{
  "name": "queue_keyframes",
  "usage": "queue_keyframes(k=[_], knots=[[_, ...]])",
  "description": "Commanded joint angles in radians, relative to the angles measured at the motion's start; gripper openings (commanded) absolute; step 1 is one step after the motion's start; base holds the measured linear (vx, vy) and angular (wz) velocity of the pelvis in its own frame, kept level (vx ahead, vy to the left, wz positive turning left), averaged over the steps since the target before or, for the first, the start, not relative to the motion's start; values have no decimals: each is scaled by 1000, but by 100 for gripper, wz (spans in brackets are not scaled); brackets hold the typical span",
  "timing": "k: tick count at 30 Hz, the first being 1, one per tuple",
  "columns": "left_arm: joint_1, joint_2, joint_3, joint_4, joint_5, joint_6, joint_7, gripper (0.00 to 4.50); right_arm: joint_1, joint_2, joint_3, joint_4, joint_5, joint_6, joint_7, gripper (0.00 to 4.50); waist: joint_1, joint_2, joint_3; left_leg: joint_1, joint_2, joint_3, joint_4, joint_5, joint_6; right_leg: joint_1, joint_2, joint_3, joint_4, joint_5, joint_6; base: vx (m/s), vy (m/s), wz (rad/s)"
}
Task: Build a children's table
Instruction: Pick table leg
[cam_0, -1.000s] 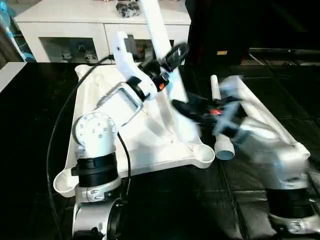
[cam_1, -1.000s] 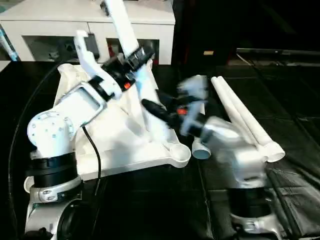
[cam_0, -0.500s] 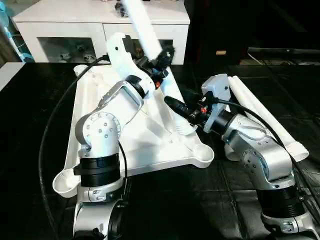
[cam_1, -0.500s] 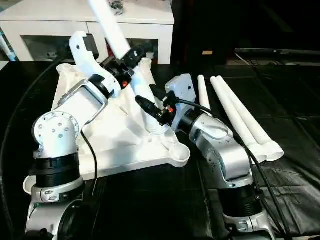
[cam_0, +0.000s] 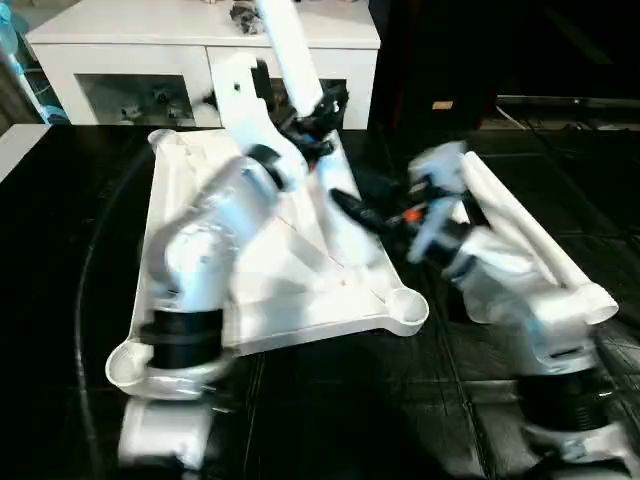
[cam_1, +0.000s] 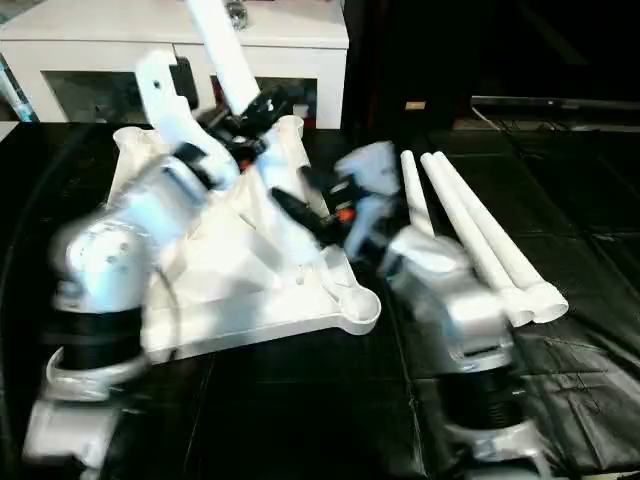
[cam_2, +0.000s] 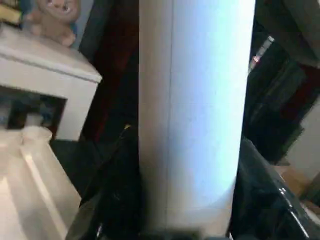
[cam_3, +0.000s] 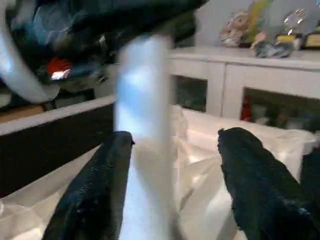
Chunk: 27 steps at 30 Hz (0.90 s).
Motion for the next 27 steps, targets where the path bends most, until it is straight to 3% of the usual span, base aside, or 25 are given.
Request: queue_keyframes(k=[1,3,6,8,11,16,27], knots=[[-30,24,-11,8,-19,24,-68,182,-17,-27,-43,-15,86,89,42,313,0,-9,-67,33,36,-12,-65,-122,29,38,-28,17,-64,35,-209,0,0,0],[-38,58,-9,10,-52,50,-127,182,-20,-62,-67,-28,163,157,96,313,2,-11,-67,34,35,-10,-63,-115,37,40,-27,17,-62,51,-222,0,0,0],[-49,105,-30,12,-85,79,-225,182,-29,-109,-75,-17,221,231,154,313,4,-14,-67,32,35,-8,-61,-96,45,40,-30,16,-59,54,-240,0,0,0],[-52,114,-37,11,-98,89,-252,182,-30,-125,-65,-12,219,242,173,313,4,-16,-67,31,35,-7,-61,-98,44,39,-31,16,-60,43,-244,0,0,0],[-69,142,-67,8,-133,128,-344,182,-25,-193,-6,-3,200,275,259,313,5,-20,-65,32,37,-6,-62,-115,33,40,-33,16,-62,5,-248,0,0,0],[-96,161,-110,4,-155,158,-425,182,-36,-219,38,21,209,313,285,313,3,-23,-64,32,38,-6,-63,-115,23,39,-35,18,-60,-2,-255,0,0,0],[-111,146,-149,-18,-192,196,-495,182,-56,-208,68,42,232,331,355,313,8,-29,-66,32,38,-3,-57,-80,48,43,-36,17,-54,54,-282,0,0,0]])
